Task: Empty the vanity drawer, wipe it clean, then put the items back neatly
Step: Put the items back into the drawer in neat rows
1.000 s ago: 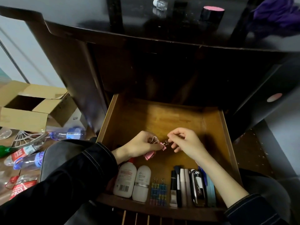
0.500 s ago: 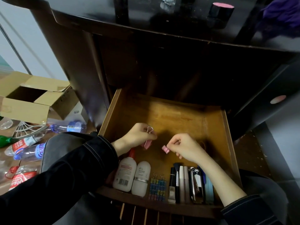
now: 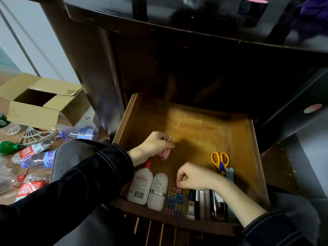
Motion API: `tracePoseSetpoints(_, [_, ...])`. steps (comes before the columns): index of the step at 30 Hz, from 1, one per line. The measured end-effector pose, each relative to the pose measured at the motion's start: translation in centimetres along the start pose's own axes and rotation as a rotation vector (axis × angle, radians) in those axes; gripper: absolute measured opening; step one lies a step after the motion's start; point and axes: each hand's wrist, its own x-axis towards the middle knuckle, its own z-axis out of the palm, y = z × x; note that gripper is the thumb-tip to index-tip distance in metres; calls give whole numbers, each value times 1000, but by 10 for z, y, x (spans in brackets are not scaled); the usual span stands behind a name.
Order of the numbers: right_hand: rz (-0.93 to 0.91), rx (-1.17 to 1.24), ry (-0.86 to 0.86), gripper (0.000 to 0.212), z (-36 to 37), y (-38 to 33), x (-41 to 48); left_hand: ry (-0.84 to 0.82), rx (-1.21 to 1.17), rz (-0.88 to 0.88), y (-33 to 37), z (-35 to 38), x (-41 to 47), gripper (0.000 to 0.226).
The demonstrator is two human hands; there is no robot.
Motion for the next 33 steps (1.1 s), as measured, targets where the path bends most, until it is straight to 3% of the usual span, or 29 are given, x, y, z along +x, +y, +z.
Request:
tracePoseSetpoints(9, [-4, -13, -29, 11, 1, -1, 0, 0, 1, -24, 6, 2, -4, 7])
tracePoseSetpoints(14, [12, -3, -4, 17, -1, -2, -1, 13, -45, -70, 1, 1, -1, 25])
tracePoseSetpoints(17, [37, 13, 106, 26, -8, -1, -1, 14, -126, -130, 3, 0, 1, 29])
tracePoseSetpoints(19, [66, 62, 265, 29, -14, 1, -3, 11, -233, -186, 6, 2, 2, 30])
tracePoseSetpoints(23, [60, 305, 608, 14, -23, 2, -6, -111, -261, -185, 8, 7, -3, 32])
tracePoseSetpoints(29, [-35, 356, 643, 9, -24, -4, -7, -251, 5, -79, 4, 14, -11, 57])
tracePoseSetpoints(33, [-43, 359, 626, 9, -25, -4, -7, -291, 70, -13, 5, 12, -14, 59])
